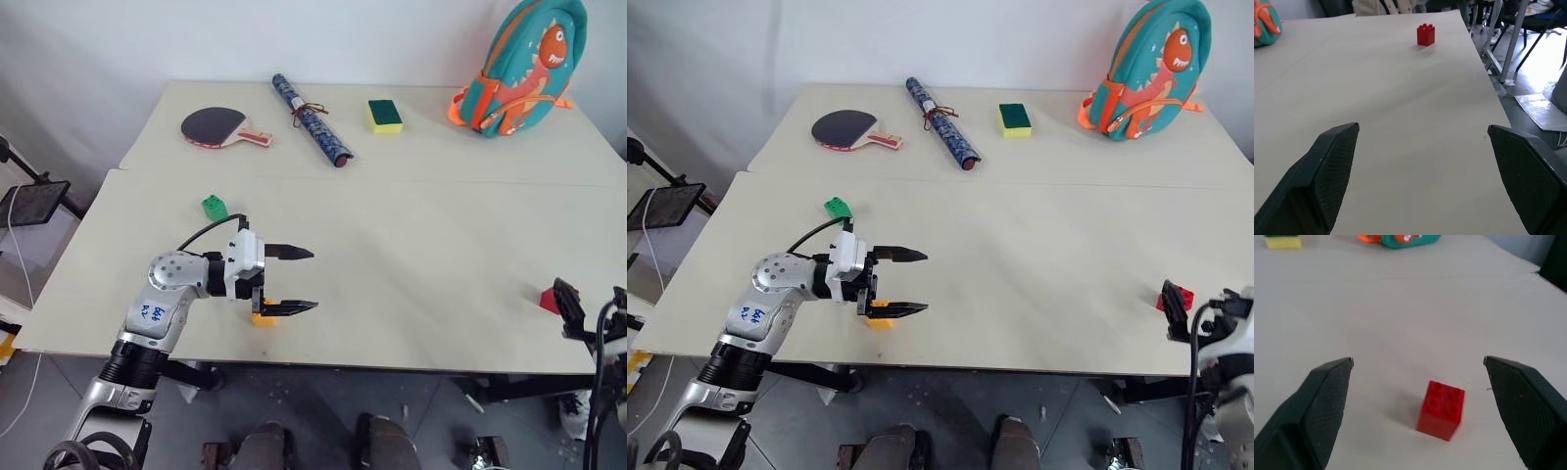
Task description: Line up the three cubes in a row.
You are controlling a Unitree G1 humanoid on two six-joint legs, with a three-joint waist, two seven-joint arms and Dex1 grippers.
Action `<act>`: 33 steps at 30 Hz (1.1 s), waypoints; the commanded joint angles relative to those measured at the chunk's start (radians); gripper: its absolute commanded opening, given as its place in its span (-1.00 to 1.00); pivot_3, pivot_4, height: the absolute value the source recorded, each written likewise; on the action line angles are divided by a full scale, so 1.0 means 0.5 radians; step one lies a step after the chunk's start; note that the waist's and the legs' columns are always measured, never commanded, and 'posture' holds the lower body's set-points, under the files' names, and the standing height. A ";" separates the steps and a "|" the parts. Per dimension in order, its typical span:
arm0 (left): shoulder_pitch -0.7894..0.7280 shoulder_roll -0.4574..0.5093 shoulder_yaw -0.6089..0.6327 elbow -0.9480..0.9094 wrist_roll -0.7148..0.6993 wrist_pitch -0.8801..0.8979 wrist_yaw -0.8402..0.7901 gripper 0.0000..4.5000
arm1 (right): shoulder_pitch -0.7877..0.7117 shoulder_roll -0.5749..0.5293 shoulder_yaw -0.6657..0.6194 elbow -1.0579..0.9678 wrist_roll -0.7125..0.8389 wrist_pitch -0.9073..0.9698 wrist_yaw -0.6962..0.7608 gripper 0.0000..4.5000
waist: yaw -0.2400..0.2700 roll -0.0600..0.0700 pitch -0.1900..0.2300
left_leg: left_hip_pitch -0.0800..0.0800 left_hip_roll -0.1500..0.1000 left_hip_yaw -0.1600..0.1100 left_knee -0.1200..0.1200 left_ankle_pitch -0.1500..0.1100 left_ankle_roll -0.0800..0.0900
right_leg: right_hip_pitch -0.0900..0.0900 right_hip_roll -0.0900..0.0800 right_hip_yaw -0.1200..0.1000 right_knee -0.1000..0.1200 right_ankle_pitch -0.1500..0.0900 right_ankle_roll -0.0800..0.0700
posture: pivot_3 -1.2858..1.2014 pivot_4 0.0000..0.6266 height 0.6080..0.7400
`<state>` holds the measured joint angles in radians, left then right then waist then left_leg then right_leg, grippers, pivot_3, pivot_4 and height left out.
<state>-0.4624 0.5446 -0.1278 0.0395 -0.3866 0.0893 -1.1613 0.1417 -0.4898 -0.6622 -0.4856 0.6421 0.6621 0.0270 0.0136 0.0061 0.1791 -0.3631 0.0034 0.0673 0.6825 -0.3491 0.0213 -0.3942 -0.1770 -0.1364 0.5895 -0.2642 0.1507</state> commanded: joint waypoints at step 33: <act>0.140 0.047 0.063 -0.236 -0.014 0.037 0.060 1.00 | -0.225 0.046 0.071 0.106 -0.484 0.059 -0.080 0.77 | 0.018 0.000 0.000 | -0.011 0.000 0.000 0.002 0.000 0.001 | -0.006 0.003 0.003 -0.002 0.000 0.001 | 0.03 -0.52 1.00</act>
<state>-0.3981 0.5680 -0.1164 -0.0354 -0.3869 0.1195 -1.1350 0.0247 -0.4409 -0.5828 -0.4277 0.4171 0.7196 -0.0224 0.0226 0.0060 0.1791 -0.3684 0.0033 0.0670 0.6835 -0.3489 0.0220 -0.3974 -0.1753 -0.1352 0.5885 -0.2641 0.1510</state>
